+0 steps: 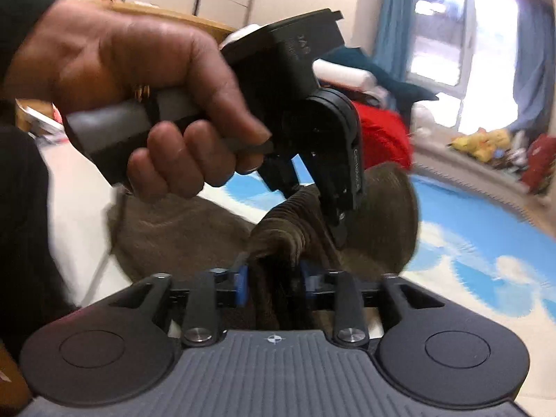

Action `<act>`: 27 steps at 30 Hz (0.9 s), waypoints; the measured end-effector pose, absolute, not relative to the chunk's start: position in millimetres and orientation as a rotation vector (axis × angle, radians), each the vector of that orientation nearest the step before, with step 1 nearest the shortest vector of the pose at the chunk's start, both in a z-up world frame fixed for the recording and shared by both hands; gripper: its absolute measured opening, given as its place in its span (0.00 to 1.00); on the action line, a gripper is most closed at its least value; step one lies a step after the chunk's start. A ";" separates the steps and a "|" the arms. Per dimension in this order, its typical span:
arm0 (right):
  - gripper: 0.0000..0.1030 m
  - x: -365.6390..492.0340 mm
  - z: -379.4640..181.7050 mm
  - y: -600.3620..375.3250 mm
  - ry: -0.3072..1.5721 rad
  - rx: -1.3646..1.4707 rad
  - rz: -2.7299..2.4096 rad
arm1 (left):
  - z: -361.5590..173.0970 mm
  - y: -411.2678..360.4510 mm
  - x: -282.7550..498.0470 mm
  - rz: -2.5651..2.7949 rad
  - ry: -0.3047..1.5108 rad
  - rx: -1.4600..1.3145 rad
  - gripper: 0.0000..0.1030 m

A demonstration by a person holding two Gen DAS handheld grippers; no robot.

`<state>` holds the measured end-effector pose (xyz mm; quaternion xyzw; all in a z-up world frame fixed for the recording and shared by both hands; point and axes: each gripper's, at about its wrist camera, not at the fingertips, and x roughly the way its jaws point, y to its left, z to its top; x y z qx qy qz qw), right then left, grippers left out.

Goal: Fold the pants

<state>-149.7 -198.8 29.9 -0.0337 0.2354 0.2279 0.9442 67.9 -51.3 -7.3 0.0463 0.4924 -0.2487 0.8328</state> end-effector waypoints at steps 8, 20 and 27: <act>0.68 -130.7 42.0 -238.3 0.536 0.362 0.514 | 8.0 115.6 88.5 -0.310 1.046 -0.089 0.19; 0.68 -75.1 -3.1 -186.5 0.779 0.458 0.417 | -38.9 316.1 104.4 0.015 1.083 -0.490 0.82; 0.79 -21.9 -35.8 -161.3 0.932 0.613 0.353 | -71.1 318.5 117.7 -0.052 1.143 -0.515 0.82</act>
